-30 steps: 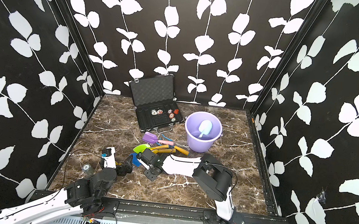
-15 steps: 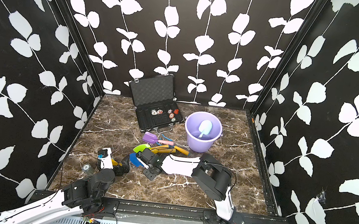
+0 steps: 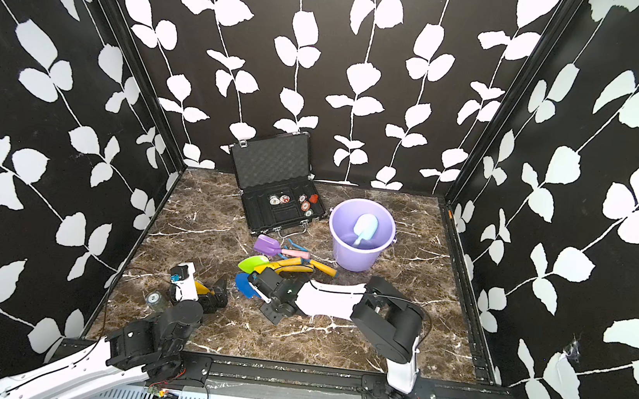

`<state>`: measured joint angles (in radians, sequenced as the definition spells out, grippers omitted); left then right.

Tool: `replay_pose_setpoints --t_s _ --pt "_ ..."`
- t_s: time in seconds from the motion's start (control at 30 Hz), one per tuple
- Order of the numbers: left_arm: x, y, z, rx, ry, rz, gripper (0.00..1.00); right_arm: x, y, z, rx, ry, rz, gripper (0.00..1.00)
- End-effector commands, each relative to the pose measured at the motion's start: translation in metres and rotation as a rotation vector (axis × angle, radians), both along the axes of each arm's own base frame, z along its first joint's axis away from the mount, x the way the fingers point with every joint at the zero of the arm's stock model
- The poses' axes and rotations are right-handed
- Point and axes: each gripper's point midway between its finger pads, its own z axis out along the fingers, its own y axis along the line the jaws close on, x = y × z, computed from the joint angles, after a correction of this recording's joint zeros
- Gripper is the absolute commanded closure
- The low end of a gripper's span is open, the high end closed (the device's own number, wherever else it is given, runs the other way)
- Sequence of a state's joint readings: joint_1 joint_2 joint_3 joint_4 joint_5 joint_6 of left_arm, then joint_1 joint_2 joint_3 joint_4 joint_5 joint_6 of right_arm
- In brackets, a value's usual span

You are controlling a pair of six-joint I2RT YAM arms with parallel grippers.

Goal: Organize the gardening tools
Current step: Pick up the gardening tool from the center of the board.

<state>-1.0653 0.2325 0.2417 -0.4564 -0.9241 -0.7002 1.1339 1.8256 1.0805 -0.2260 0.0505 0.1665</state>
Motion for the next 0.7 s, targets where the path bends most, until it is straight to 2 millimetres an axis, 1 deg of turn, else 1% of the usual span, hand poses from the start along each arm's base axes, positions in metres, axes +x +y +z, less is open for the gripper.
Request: replay_pose_setpoints --t_s 0.0,0.1,0.13,0.17,0.2,0.3,0.43,0.5,0.57,0.67 --pt "-0.002 -0.003 0.011 0.005 -0.001 -0.036 0.01 0.014 0.002 0.035 0.121 -0.106 -0.068 1.0" --pt "-0.003 -0.017 0.016 0.001 -0.003 -0.113 0.01 0.015 -0.006 0.05 0.177 -0.145 -0.093 1.0" --pt "-0.003 -0.024 0.019 -0.005 -0.009 -0.148 0.01 0.015 -0.009 0.053 0.191 -0.156 -0.099 1.0" --pt "-0.004 -0.031 0.022 -0.005 -0.012 -0.183 0.01 0.014 -0.013 0.051 0.194 -0.159 -0.105 1.0" --pt "-0.005 -0.037 0.025 -0.013 -0.015 -0.214 0.01 0.014 -0.015 0.064 0.231 -0.178 -0.112 1.0" --pt "-0.008 -0.055 0.037 -0.02 -0.016 -0.307 0.01 0.012 -0.024 0.072 0.282 -0.203 -0.127 1.0" --pt "-0.015 -0.085 0.053 -0.027 0.007 -0.456 0.01 0.009 -0.034 0.084 0.35 -0.231 -0.139 1.0" --pt "-0.018 -0.099 0.058 -0.027 0.026 -0.514 0.01 0.007 -0.039 0.09 0.38 -0.244 -0.142 1.0" --pt "-0.018 -0.109 0.063 -0.025 0.031 -0.546 0.01 0.006 -0.045 0.094 0.401 -0.256 -0.146 1.0" --pt "-0.013 -0.117 0.068 -0.022 0.04 -0.558 0.01 0.003 -0.053 0.099 0.419 -0.264 -0.155 1.0"
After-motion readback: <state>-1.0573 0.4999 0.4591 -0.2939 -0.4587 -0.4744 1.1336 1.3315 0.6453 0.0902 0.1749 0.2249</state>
